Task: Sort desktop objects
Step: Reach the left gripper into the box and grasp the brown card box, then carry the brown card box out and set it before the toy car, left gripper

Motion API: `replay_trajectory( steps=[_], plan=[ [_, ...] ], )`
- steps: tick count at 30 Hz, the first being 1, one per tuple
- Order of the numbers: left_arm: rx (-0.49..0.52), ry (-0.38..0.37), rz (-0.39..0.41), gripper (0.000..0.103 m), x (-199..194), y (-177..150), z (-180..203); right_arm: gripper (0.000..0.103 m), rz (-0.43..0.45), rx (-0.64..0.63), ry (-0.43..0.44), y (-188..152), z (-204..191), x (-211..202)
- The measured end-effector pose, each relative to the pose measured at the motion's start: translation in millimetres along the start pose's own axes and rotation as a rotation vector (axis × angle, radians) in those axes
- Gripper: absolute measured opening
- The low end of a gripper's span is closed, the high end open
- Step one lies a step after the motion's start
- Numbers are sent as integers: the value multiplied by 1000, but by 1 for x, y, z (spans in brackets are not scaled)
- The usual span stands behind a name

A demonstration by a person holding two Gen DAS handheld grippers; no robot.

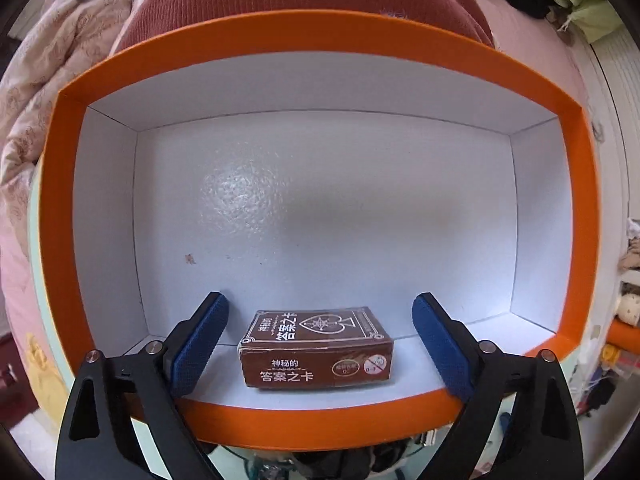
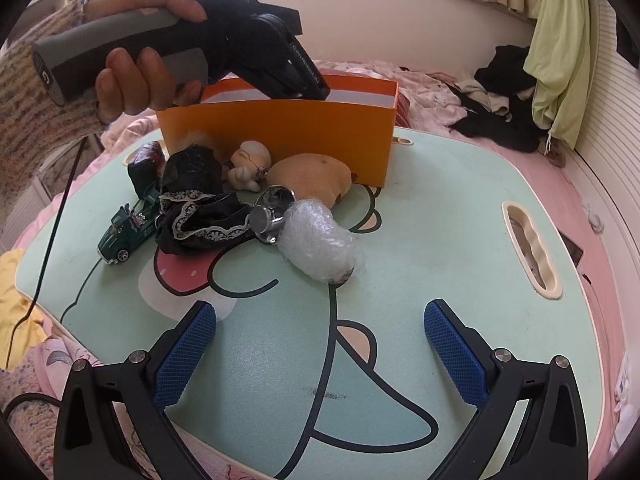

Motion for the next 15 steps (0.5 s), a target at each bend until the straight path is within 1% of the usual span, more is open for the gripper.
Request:
replay_trajectory(
  steps=[2, 3, 4, 5, 7, 9, 10, 11, 13, 15],
  plan=[
    [9, 8, 10, 81, -2, -3, 0, 103, 0, -1, 1, 0, 0, 0],
    [7, 9, 16, 72, -4, -5, -1, 103, 0, -1, 1, 0, 0, 0],
    [8, 11, 24, 60, -6, -7, -2, 103, 0, -1, 1, 0, 0, 0],
    [9, 13, 28, 56, -8, -8, -3, 103, 1, -1, 1, 0, 0, 0],
    [18, 1, 24, 56, -8, -12, -5, 103, 0, -1, 1, 0, 1, 0],
    [26, 9, 34, 56, -8, -16, -6, 103, 1, -1, 1, 0, 0, 0],
    [25, -1, 41, 56, -9, -19, -8, 103, 1, -1, 2, 0, 1, 0],
    [11, -32, 54, 56, -12, -22, -9, 103, 1, -1, 2, 0, 1, 0],
    [1, -102, 108, 56, -27, -26, -9, 103, 1, -1, 2, 0, 1, -1],
    [2, -131, 181, 56, -51, -35, -9, 103, 1, -1, 2, -1, 1, -1]
  ],
)
Point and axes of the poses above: each gripper's, at about its wrist camera, not at the fingertips, and x roughly the way its jaws point, z to its right, y to its top, the point moved 5 cm from there along x, roughly the way its jaws point, and after that the axes turned 15 degrees about x, right-handed, at the moved point
